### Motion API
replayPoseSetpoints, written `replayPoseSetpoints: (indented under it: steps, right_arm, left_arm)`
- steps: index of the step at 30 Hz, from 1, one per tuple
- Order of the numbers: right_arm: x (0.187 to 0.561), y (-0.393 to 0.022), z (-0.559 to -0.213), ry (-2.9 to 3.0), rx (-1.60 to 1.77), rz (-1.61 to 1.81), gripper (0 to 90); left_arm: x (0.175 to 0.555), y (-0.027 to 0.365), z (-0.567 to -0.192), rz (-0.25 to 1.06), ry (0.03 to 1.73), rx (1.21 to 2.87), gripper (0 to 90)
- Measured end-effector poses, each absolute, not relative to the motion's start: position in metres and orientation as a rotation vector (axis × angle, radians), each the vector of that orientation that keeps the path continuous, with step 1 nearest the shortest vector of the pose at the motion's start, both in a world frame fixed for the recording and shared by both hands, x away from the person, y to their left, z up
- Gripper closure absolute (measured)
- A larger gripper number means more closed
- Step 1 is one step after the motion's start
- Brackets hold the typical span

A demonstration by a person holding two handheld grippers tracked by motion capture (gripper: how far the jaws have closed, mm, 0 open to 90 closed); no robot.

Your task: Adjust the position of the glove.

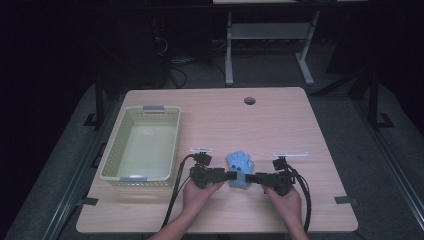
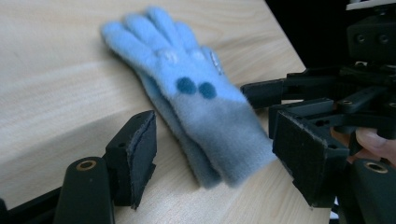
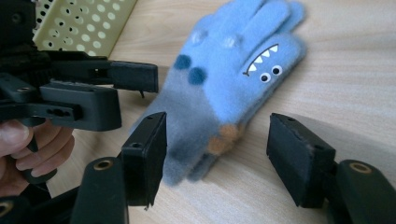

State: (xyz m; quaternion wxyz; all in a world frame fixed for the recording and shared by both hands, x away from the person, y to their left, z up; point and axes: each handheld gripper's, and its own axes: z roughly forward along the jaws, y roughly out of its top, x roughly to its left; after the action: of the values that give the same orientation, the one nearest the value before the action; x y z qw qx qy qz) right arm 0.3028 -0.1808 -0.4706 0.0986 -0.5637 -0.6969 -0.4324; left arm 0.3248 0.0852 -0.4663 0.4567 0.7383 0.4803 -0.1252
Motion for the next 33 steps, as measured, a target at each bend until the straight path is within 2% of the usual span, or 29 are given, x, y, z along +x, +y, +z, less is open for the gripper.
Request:
replayPoseSetpoints:
  steps: [6, 9, 11, 21, 33]
  right_arm:
    - [0.304, -0.182, -0.475, -2.027, -1.66, -1.293, 43.3]
    - [0.304, -0.182, -0.478, -1.967, -1.659, -1.303, 45.4]
    - [0.304, -0.182, -0.478, -1.955, -1.666, -1.302, 46.2]
    - [0.305, -0.176, -0.481, -1.943, -1.668, -1.313, 53.2]
    - [0.305, -0.171, -0.486, -1.917, -1.66, -1.317, 63.9]
  left_arm:
    - [0.324, 0.081, -0.469, -0.326, 1.187, 1.829, 33.1]
    - [0.325, 0.082, -0.47, -0.281, 1.2, 1.821, 45.3]
    - [0.326, 0.081, -0.472, -0.294, 1.212, 1.817, 48.0]
    - [0.326, 0.08, -0.478, -0.343, 1.221, 1.807, 51.8]
    - [0.33, 0.079, -0.485, -0.41, 1.221, 1.763, 62.4]
